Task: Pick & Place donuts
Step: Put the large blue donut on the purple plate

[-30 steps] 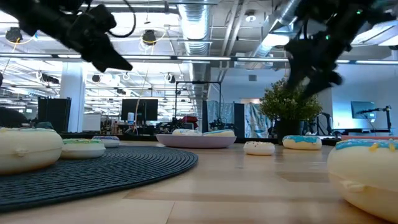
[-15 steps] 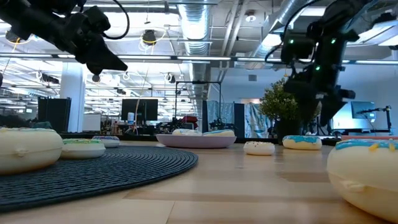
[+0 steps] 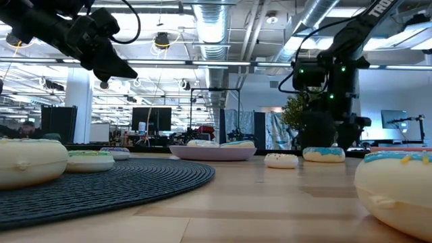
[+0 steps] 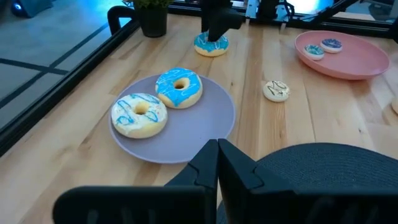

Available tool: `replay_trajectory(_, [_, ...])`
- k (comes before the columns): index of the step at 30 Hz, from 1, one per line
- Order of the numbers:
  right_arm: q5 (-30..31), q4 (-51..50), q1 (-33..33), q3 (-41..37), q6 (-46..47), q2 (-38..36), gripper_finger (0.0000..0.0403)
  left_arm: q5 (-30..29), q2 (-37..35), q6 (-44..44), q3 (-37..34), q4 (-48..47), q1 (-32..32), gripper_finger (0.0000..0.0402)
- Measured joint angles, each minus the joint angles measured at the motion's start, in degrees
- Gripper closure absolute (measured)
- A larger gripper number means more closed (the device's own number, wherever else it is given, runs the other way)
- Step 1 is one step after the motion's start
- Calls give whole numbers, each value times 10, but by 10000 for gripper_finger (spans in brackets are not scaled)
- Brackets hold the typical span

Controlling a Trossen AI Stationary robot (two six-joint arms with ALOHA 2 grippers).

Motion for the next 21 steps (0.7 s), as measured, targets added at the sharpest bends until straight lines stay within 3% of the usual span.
replay_trajectory(21, [-21,8,4,0,-8,8,218,-3,0,1,0,-3,0,401])
